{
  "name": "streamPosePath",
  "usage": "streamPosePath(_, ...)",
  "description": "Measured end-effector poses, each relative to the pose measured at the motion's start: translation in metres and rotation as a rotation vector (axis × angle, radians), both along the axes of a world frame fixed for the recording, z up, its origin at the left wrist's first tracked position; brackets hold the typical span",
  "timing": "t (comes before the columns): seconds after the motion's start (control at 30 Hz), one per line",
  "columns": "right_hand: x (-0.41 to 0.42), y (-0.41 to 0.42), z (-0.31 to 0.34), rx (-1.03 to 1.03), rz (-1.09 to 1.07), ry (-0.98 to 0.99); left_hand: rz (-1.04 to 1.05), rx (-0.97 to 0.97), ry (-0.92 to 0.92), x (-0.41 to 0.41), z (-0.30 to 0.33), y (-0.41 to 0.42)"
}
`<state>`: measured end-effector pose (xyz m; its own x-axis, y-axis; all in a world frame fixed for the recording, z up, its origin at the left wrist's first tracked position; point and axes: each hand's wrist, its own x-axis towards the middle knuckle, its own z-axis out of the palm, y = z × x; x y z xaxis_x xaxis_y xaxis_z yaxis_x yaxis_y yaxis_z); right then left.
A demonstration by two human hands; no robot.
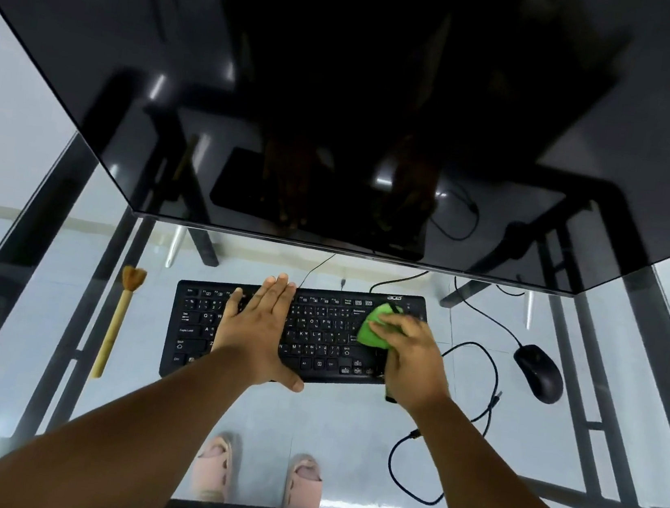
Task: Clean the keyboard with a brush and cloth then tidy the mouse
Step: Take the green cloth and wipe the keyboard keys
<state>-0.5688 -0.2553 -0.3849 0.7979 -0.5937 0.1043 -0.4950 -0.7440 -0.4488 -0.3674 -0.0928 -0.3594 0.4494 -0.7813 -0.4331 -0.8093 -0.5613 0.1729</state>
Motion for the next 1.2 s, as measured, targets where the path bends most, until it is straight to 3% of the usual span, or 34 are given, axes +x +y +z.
streamPosePath(0.13,0.009,0.004,-0.001,-0.006,-0.153,-0.013,0.016,-0.012,0.001,-0.001,-0.002,0.004)
streamPosePath(0.33,-0.002,0.025,0.001,-0.032,0.158,0.034,0.043,-0.068,-0.023,-0.011,-0.005,0.015)
streamPosePath(0.57,0.008,0.027,-0.001,-0.019,-0.136,-0.019,0.063,-0.075,-0.043,-0.018,-0.006,0.018)
streamPosePath(0.77,-0.016,0.042,-0.004,-0.015,0.201,0.013,0.091,-0.093,-0.061,-0.026,-0.007,0.021)
streamPosePath(0.97,-0.056,0.036,-0.015,-0.025,-0.264,-0.098,0.098,-0.088,-0.062,-0.031,-0.007,0.021)
streamPosePath(1.2,-0.042,0.067,-0.013,-0.002,0.079,-0.006,0.125,-0.082,-0.067,-0.035,-0.005,0.019)
